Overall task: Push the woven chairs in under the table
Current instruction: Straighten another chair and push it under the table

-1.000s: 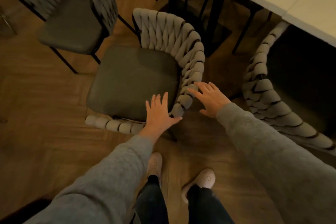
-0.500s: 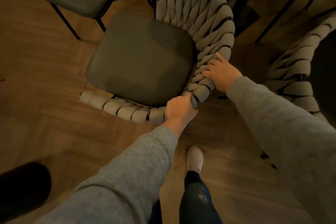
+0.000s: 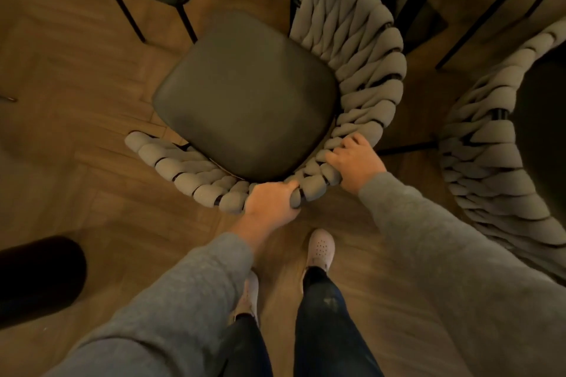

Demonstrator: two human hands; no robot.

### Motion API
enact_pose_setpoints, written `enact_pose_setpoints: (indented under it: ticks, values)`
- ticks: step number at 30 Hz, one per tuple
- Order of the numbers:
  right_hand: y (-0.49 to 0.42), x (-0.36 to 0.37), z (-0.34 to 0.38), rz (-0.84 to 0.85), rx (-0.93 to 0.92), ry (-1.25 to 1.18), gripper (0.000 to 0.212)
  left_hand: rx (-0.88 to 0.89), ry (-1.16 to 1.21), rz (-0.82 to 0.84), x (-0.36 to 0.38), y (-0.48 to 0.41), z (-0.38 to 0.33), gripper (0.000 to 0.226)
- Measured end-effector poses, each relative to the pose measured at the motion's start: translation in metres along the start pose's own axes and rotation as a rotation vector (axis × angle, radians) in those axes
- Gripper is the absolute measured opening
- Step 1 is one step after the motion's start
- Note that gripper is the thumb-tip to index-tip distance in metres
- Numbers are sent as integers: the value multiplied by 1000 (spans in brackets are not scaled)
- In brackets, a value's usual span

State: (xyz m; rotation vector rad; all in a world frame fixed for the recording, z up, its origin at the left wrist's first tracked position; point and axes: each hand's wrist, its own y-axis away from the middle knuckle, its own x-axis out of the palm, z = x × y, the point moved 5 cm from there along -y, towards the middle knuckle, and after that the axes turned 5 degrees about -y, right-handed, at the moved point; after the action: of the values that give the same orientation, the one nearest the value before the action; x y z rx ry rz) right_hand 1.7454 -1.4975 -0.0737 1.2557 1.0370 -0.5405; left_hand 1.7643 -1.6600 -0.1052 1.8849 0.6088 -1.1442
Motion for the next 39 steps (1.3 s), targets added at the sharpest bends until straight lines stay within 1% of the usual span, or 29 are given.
enact_pose_setpoints:
  ticks: [4,8,10,11,12,13,14,16,20,22,26,29,34,36,39]
  values:
    - [24,18,51,78,-33,-50,42,94,-57,41,16,52,20,31]
    - [41,35,103,243,-153,-168,61,147,-162,126,30,115,51,36]
    - [48,37,106,285,-177,-96,76,174,-196,162,35,142,67,37]
    - [50,38,104,304,-151,-38,83,192,-214,174,36,153,76,37]
    - [52,39,97,337,-103,4,85,209,-228,185,36,160,81,38]
    - [54,41,93,376,-56,28,82,225,-244,197,37,166,85,40]
    - [56,43,94,410,-26,45,73,240,-260,211,38,171,89,41]
    - [58,45,101,428,-1,68,57,274,-280,231,38,174,95,40]
    - [61,48,118,374,48,23,53,350,-297,270,30,171,115,41]
    - [58,52,125,343,89,-28,52,384,-345,289,20,163,130,43]
    - [48,50,132,317,190,-93,46,450,-526,317,-9,129,150,43]
    - [34,34,127,273,255,-156,43,467,-605,329,-34,92,163,45]
    - [3,19,111,300,380,-325,45,453,-696,355,-65,12,185,44]
    - [-8,12,101,286,437,-399,41,419,-721,318,-80,-20,186,46]
    - [-24,4,86,246,538,-513,33,344,-782,224,-102,-64,183,61]
